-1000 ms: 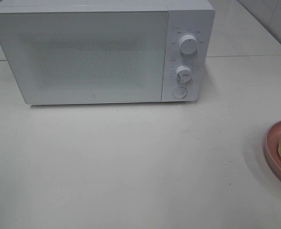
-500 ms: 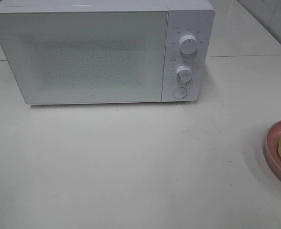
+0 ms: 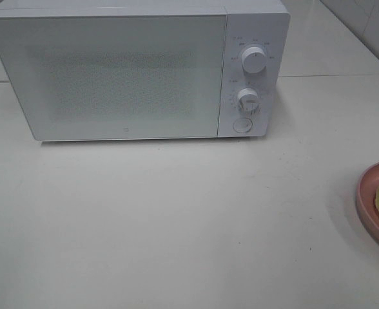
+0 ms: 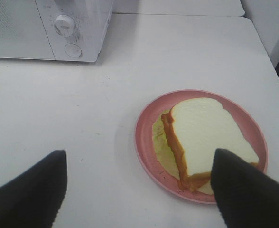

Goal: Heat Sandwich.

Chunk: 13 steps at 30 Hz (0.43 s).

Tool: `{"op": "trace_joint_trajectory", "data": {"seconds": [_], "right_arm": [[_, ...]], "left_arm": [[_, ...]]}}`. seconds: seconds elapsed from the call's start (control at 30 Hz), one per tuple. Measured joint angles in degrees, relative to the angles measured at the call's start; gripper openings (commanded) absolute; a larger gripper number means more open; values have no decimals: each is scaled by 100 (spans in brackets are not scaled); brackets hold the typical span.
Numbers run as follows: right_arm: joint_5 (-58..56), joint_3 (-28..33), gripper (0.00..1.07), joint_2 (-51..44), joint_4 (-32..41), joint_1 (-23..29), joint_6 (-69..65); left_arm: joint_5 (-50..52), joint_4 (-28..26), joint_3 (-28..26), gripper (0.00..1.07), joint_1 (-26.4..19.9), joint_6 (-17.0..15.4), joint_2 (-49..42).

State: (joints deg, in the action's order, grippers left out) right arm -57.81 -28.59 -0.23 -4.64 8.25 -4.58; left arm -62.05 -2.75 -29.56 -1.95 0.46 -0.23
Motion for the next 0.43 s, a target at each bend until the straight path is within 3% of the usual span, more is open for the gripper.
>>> {"op": "trace_joint_trajectory", "data": {"seconds": [0.43], "right_arm": [[0, 0, 76, 0, 0, 0, 0]], "left_arm": [[0, 0, 0, 88, 0, 0, 0]]}}
